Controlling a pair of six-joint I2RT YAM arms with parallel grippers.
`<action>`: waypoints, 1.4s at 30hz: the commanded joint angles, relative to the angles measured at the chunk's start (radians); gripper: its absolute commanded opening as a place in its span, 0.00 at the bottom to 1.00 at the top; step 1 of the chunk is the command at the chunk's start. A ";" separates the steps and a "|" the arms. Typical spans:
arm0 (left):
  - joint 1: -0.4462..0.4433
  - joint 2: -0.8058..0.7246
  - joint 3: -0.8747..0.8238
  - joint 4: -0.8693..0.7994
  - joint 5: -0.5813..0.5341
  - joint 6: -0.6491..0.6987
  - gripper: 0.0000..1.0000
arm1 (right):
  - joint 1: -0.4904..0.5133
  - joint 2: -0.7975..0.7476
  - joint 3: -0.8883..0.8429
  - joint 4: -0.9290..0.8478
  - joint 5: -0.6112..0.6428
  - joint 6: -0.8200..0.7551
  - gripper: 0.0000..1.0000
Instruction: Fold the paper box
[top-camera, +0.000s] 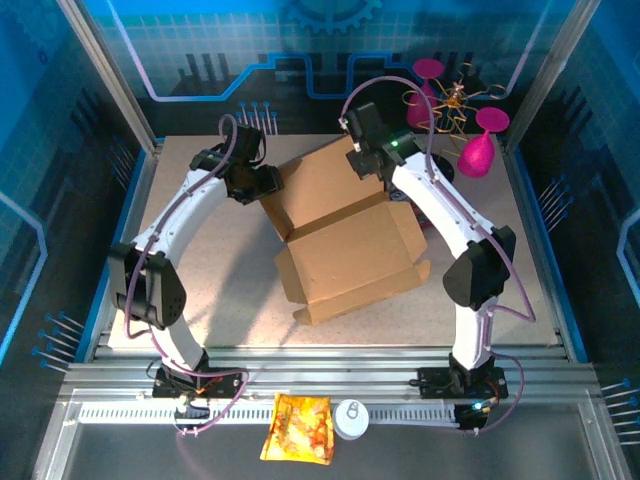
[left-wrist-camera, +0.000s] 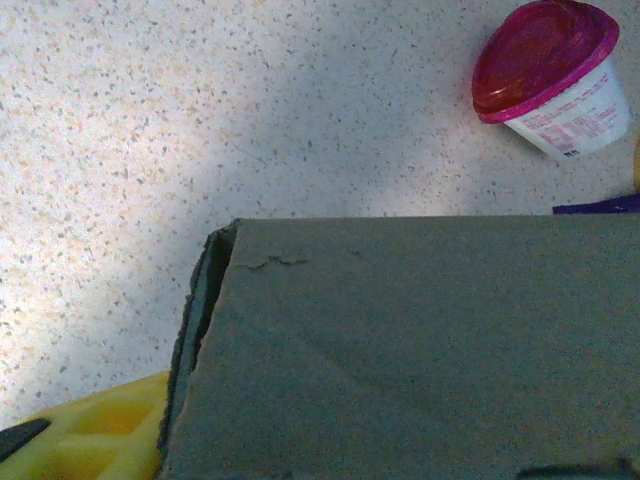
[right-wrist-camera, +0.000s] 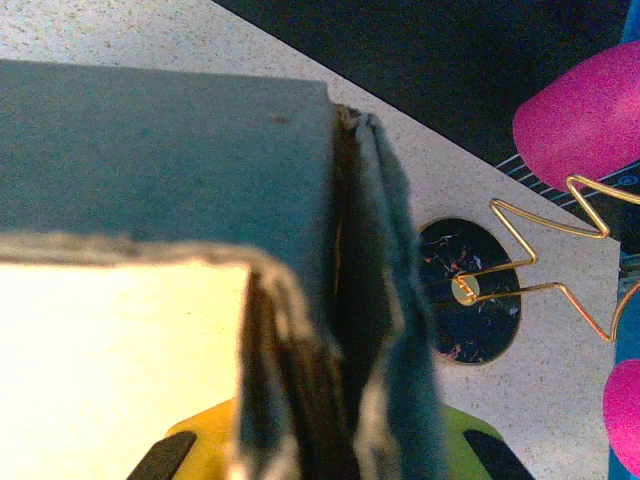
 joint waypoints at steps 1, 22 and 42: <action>-0.007 -0.082 0.036 -0.038 0.055 -0.037 0.55 | -0.002 0.033 0.059 -0.025 -0.005 -0.047 0.00; -0.036 -0.161 -0.026 -0.173 0.049 0.022 0.60 | 0.004 0.078 0.137 -0.020 -0.002 -0.130 0.00; -0.089 -0.290 -0.220 -0.012 0.093 -0.200 0.57 | 0.082 0.148 0.088 0.230 0.003 -0.489 0.00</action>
